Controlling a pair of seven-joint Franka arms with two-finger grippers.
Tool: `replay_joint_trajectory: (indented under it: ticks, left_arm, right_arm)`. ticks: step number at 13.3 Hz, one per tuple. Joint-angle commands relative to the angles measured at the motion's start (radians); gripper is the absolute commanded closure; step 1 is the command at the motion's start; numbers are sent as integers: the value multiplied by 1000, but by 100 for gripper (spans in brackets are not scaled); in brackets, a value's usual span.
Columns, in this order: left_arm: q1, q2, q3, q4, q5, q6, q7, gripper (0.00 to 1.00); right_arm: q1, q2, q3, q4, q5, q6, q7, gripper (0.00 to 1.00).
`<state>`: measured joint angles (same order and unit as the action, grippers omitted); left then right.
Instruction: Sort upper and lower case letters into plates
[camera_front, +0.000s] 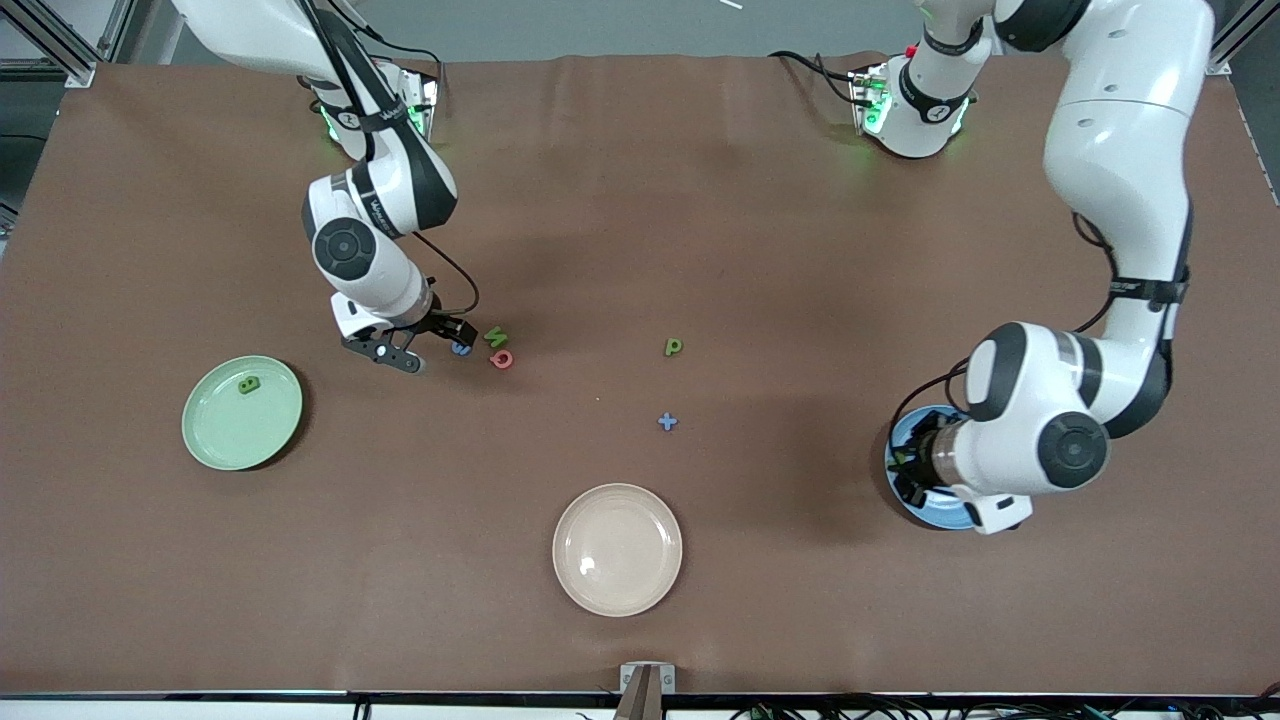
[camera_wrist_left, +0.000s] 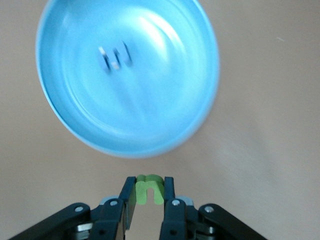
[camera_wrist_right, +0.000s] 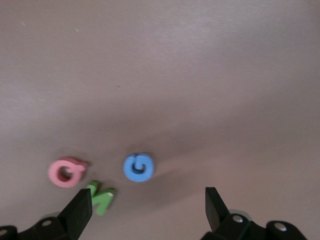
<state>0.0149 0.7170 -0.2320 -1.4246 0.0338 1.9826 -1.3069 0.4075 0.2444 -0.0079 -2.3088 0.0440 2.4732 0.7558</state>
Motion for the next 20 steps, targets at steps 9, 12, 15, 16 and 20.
replay_joint_trajectory:
  ticks: [9,12,15,16,20]
  left_arm:
    - [99,-91,-20,-266,43,202,137,0]
    - [85,-100,-124,-249,43,202,8,0]
    - [-10,-94,-161,-220,55,202,-49,0]
    - [-63,-82,-161,-194,54,203,-61,0]
    - [-251,54,-136,10,51,205,-240,0]
  right_arm:
    - [50,82,-9,-37,16,92,89,5]
    - [51,99,-12,-35,7,107,88,22]
    - [45,111,-11,-35,2,125,88,29]
    - [45,113,-11,-34,2,127,88,31]
    - [40,115,-12,-28,2,127,88,48]
